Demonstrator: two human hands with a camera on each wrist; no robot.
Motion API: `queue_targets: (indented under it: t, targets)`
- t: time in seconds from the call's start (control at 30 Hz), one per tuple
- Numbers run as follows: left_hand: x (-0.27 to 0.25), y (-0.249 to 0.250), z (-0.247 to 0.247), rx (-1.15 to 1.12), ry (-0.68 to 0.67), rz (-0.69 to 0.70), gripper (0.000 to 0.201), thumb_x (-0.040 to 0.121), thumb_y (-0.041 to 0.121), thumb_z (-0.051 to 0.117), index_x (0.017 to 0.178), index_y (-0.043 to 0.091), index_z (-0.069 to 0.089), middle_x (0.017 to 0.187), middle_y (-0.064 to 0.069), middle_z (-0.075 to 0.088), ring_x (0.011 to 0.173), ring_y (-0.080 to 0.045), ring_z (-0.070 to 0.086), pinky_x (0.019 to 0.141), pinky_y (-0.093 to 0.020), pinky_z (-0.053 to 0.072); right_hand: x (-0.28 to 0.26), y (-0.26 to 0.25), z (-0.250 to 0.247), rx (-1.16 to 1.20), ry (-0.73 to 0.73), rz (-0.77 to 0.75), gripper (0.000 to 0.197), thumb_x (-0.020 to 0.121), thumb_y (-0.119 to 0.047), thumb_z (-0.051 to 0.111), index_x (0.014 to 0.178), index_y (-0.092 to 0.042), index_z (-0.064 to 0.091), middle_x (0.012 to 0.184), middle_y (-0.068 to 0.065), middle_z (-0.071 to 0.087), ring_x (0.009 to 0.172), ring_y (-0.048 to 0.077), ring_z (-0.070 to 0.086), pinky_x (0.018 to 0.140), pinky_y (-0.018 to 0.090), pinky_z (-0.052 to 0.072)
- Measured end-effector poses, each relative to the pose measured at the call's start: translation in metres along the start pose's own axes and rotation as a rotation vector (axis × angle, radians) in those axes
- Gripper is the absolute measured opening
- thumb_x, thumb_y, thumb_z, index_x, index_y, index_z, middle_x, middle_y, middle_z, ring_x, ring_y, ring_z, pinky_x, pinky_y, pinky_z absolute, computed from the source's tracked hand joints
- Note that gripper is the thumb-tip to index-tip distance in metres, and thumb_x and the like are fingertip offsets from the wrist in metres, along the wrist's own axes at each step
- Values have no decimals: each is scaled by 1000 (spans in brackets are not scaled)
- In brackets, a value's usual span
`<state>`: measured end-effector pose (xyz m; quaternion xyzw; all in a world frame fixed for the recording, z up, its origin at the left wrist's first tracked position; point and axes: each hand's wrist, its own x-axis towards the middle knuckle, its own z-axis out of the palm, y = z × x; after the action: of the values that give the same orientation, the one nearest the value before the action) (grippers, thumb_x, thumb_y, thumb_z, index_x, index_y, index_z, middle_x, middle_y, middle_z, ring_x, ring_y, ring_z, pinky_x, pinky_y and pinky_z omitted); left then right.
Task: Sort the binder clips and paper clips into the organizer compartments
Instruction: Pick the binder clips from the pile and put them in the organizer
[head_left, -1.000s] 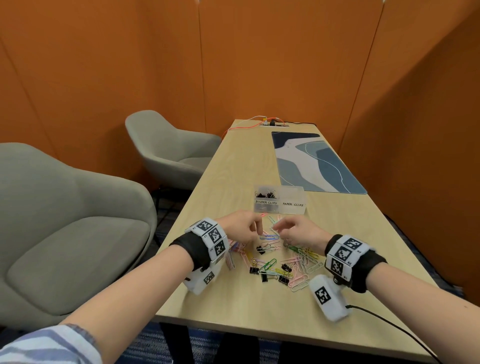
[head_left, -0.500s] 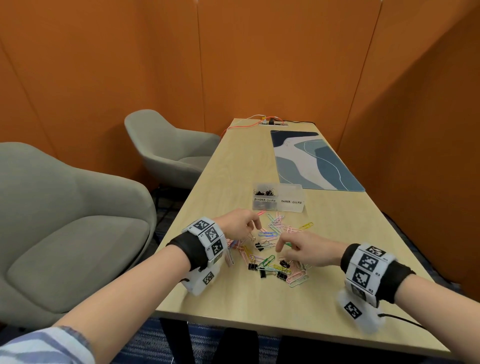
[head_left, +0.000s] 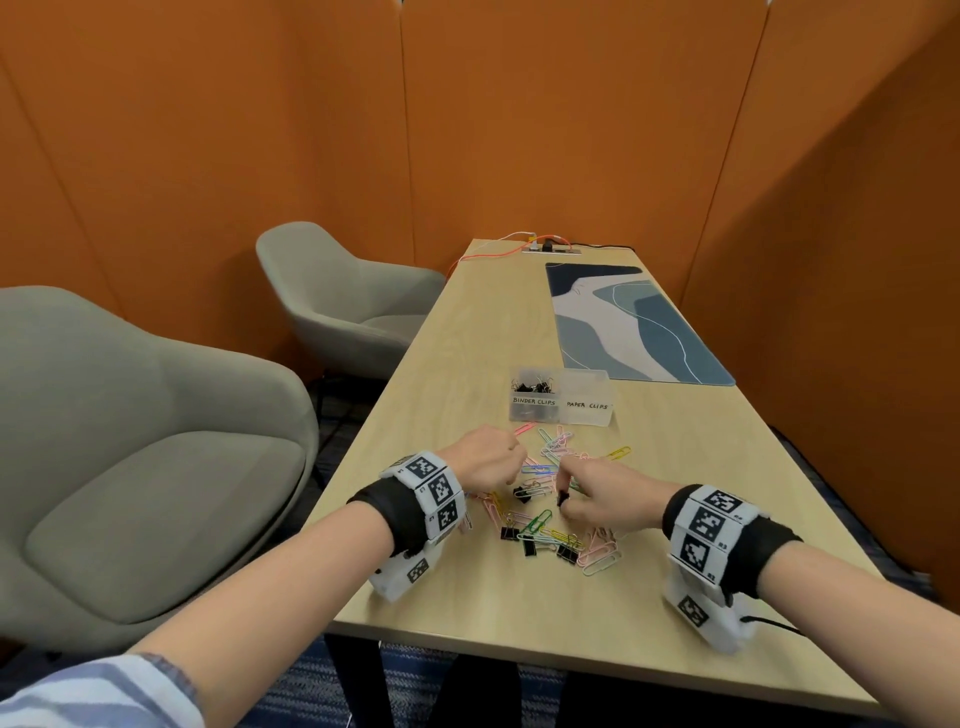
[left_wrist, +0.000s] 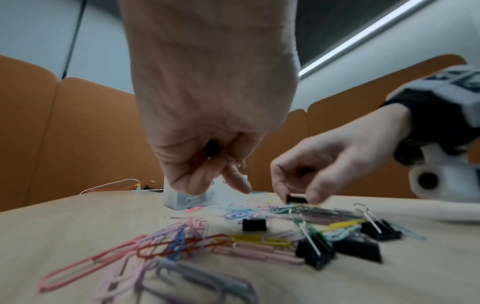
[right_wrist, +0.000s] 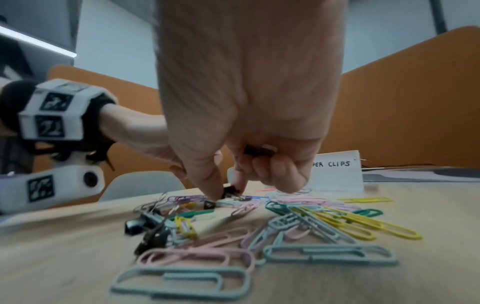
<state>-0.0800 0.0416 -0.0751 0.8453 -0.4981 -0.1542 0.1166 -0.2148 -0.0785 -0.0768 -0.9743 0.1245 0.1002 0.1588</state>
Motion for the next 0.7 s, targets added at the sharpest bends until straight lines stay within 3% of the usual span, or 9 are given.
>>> queue_targets:
  t: [0.07,0.17,0.33,0.47,0.6,0.7]
  targets:
    - [3,-2,5,38,30,-16,41,94,34,41,80,2,62,88,-16,66,81,-30,58,73,-34,47,0,3,-3,110,7,89,12,92,-26,44,95,-15,44,82,-2,52,81,21,46,64,27,36]
    - [9,-4,11,158,13,-3,50,83,52,58,86,2,64,88,-13,67,81,-28,61,71,-35,50,3,10,-7,246,18,184,16,93,-30,37,84,-17,42,84,1,50,80,21,45,68,32,36]
    - [16,-2,14,220,-65,55,30,83,40,67,79,12,59,79,-6,57,75,-23,53,67,-31,43,6,13,-11,769,39,299,20,88,-19,40,68,-15,42,65,3,44,48,13,31,44,22,23]
    - [19,4,13,172,-69,69,29,85,41,64,80,12,58,78,-6,56,76,-23,51,66,-29,40,11,14,-12,1026,65,363,13,83,-13,45,71,-9,47,65,11,54,44,13,31,42,18,23]
    - [20,10,11,20,11,73,37,90,46,55,80,11,60,68,-1,54,72,-19,50,62,-28,37,14,16,-11,1223,96,359,13,83,-12,43,72,-8,49,57,10,53,41,14,36,38,17,28]
    - [19,4,10,92,72,50,33,91,39,55,97,7,63,90,-10,63,83,-23,56,69,-29,41,16,20,-10,1287,71,378,23,84,-15,34,74,-5,52,52,8,49,38,14,36,36,18,27]
